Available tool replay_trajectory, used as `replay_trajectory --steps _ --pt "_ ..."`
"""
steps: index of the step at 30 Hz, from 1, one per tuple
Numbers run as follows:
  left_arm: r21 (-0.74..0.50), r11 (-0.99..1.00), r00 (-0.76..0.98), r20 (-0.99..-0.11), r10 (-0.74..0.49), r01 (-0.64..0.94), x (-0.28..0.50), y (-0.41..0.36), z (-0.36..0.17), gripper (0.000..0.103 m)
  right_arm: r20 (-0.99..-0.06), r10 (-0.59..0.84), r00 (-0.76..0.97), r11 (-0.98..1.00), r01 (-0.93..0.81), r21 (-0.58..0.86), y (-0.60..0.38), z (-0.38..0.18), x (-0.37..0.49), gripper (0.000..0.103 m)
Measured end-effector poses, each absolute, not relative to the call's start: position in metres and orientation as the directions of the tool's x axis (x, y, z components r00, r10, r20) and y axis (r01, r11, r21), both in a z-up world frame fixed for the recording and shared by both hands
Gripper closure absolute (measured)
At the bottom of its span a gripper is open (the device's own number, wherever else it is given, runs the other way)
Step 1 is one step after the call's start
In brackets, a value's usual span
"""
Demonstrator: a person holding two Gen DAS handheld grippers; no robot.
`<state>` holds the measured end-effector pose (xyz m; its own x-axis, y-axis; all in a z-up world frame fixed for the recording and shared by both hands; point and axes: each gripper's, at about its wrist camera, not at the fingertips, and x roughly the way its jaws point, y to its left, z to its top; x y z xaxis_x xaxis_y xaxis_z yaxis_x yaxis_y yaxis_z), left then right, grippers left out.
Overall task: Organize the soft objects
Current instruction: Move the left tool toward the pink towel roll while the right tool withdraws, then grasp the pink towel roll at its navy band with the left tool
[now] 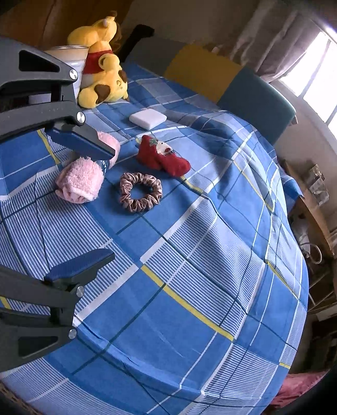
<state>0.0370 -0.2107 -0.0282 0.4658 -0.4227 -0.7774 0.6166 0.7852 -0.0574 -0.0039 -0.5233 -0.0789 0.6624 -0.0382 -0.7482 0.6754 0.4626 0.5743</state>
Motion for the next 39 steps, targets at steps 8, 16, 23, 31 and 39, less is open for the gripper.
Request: replay_trajectory --steps 8,16,23,31,39 --pt "-0.198 0.746 0.317 -0.814 -0.486 0.636 0.076 -0.29 -0.047 0.034 -0.73 -0.012 0.683 0.406 0.671 0.62 -0.53 -0.083 -0.01 0.031" --pt "-0.3 0.778 0.221 -0.847 -0.484 0.551 0.119 -0.35 -0.078 0.035 -0.7 0.011 0.714 0.398 0.64 0.658 -0.532 -0.081 -0.01 0.031" --pt "-0.281 0.802 0.222 -0.865 -0.449 0.526 0.139 -0.393 -0.096 0.03 -0.681 0.032 0.732 0.4 0.615 0.68 -0.53 -0.079 -0.009 0.031" --pt "-0.242 0.771 0.242 -0.858 -0.454 0.589 0.135 -0.388 -0.107 0.055 -0.68 0.035 0.733 0.388 0.617 0.685 -0.531 -0.082 -0.01 0.031" --pt "-0.209 0.751 0.276 -0.841 -0.465 0.626 0.096 -0.31 -0.083 0.056 -0.686 0.026 0.727 0.416 0.617 0.669 -0.529 -0.081 -0.008 0.031"
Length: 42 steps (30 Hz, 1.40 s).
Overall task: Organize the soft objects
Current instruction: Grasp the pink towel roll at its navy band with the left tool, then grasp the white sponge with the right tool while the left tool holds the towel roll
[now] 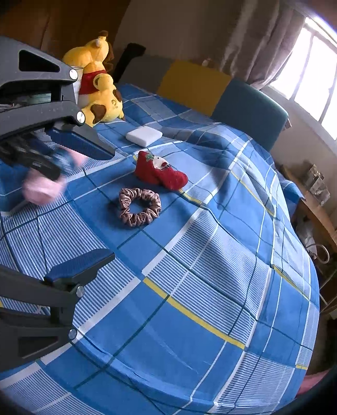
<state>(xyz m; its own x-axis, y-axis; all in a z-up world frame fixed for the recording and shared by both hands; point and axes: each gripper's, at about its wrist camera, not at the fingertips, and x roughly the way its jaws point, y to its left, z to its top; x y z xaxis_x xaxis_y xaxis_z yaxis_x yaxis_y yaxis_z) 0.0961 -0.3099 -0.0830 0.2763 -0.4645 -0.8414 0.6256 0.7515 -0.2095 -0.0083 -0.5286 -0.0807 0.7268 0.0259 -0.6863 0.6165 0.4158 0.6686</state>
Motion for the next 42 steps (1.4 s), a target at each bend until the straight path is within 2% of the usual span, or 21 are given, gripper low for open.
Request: replay_trajectory --steps 6,10,19,26,31,42 --pt "-0.139 0.792 0.326 -0.858 -0.396 0.595 0.064 -0.244 -0.096 0.054 -0.705 0.055 0.707 0.474 0.603 0.642 -0.52 -0.08 0.002 0.031" --pt "-0.18 0.792 0.345 -0.828 -0.442 0.583 0.06 -0.224 -0.106 0.052 -0.724 0.089 0.684 0.578 0.556 0.597 -0.501 -0.074 0.016 0.031" --pt "-0.208 0.772 0.407 -0.751 -0.519 0.601 0.053 -0.218 -0.114 0.051 -0.782 0.153 0.604 0.863 0.303 0.404 -0.432 -0.048 0.088 0.031" --pt "-0.235 0.761 0.42 -0.717 -0.556 0.605 0.054 -0.216 -0.118 0.051 -0.834 0.08 0.546 0.953 0.204 0.225 -0.419 -0.045 0.197 0.031" --pt "-0.271 0.75 0.408 -0.703 -0.583 0.604 0.057 -0.212 -0.12 0.05 -0.862 0.001 0.507 0.966 0.224 0.133 -0.423 -0.055 0.269 0.031" --pt "-0.3 0.741 0.402 -0.688 -0.604 0.601 0.059 -0.211 -0.123 0.049 -0.918 -0.094 0.385 0.972 0.235 0.0 -0.422 -0.1 0.342 0.031"
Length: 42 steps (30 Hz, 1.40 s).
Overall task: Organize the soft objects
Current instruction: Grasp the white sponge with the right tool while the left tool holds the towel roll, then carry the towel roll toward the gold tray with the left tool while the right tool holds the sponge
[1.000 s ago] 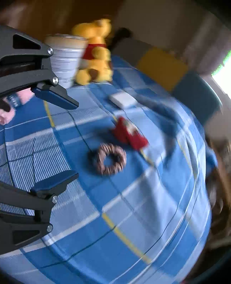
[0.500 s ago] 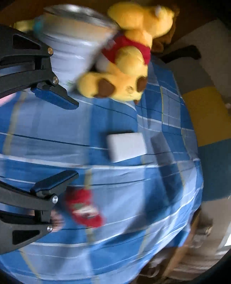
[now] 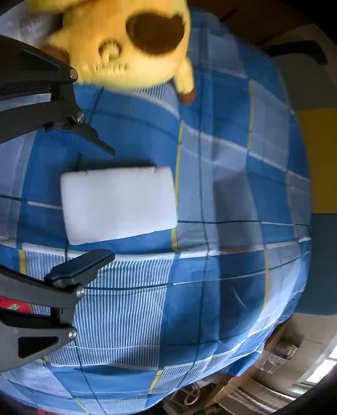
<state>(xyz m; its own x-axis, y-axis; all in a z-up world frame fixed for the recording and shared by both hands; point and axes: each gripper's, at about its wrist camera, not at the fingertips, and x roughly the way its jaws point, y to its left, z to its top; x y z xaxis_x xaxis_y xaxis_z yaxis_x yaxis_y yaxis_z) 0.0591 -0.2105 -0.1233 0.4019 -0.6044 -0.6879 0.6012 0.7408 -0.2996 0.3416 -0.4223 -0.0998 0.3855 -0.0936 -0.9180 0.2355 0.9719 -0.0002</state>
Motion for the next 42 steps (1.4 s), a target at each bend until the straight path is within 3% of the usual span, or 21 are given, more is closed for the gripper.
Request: replay_trajectory --steps 1,3,12,20,22,36,42 --pt "-0.298 0.741 0.403 -0.688 -0.604 0.602 0.059 -0.21 -0.123 0.048 -0.921 -0.086 0.379 0.973 0.23 0.004 -0.421 -0.104 0.342 0.032" --pt "-0.298 0.74 0.403 -0.687 -0.605 0.602 0.059 -0.209 -0.123 0.048 -0.925 -0.086 0.371 0.975 0.224 -0.001 -0.42 -0.109 0.338 0.049" --pt "-0.288 0.742 0.41 -0.686 -0.601 0.605 0.057 -0.209 -0.123 0.048 -0.928 -0.002 0.371 0.992 0.119 0.045 -0.404 -0.078 0.234 0.048" --pt "-0.281 0.745 0.413 -0.69 -0.595 0.605 0.056 -0.21 -0.122 0.048 -0.975 0.009 0.221 0.987 0.156 0.044 -0.402 -0.107 0.116 0.048" --pt "-0.275 0.747 0.415 -0.692 -0.591 0.605 0.055 -0.21 -0.122 0.048 -0.967 0.017 0.255 0.982 0.175 0.064 -0.405 -0.113 0.101 0.048" --pt "-0.184 0.771 0.45 -0.721 -0.527 0.609 0.051 -0.219 -0.119 0.048 -0.938 -0.01 0.347 0.982 0.181 0.056 -0.399 -0.12 0.081 0.043" --pt "-0.124 0.783 0.467 -0.742 -0.481 0.61 0.046 -0.225 -0.11 0.054 -0.936 -0.002 0.353 0.983 0.174 0.064 -0.394 -0.124 0.08 0.042"
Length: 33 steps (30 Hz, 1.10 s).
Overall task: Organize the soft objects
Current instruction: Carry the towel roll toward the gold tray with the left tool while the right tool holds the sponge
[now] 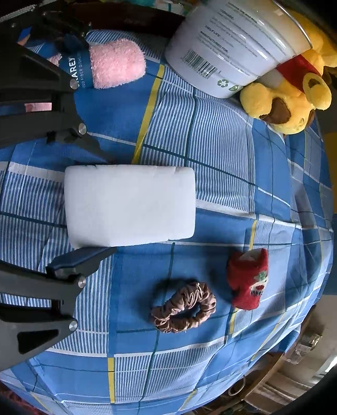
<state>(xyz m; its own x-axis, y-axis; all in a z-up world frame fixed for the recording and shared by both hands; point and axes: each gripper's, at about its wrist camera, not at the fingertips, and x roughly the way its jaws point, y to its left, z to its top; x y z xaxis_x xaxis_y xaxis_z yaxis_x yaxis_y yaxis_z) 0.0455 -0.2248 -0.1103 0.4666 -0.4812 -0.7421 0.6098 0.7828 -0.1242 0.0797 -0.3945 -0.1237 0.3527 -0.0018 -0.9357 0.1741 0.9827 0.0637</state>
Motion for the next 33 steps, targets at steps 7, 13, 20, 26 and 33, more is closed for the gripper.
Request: replay_trajectory --steps 7,13,20,26,33 --pt "-0.095 0.785 0.479 -0.745 -0.464 0.612 0.032 -0.22 -0.094 0.057 -0.934 0.003 0.358 0.986 0.156 0.063 -0.398 -0.12 0.078 0.041" --pt "-0.104 0.782 0.48 -0.738 -0.475 0.614 0.021 -0.213 -0.08 0.057 -0.927 -0.016 0.374 0.99 0.136 0.037 -0.391 -0.123 0.075 0.041" --pt "-0.107 0.785 0.496 -0.721 -0.483 0.61 0.01 -0.204 -0.058 0.056 -0.924 -0.03 0.381 0.992 0.122 0.019 -0.383 -0.121 0.073 0.041" --pt "-0.118 0.795 0.525 -0.692 -0.496 0.595 0.008 -0.192 -0.038 0.056 -0.923 -0.032 0.385 0.993 0.114 0.013 -0.379 -0.119 0.07 0.041" --pt "-0.128 0.819 0.552 -0.68 -0.483 0.559 0.011 -0.175 -0.026 0.056 -0.919 -0.037 0.393 0.994 0.105 0.005 -0.377 -0.118 0.068 0.041"
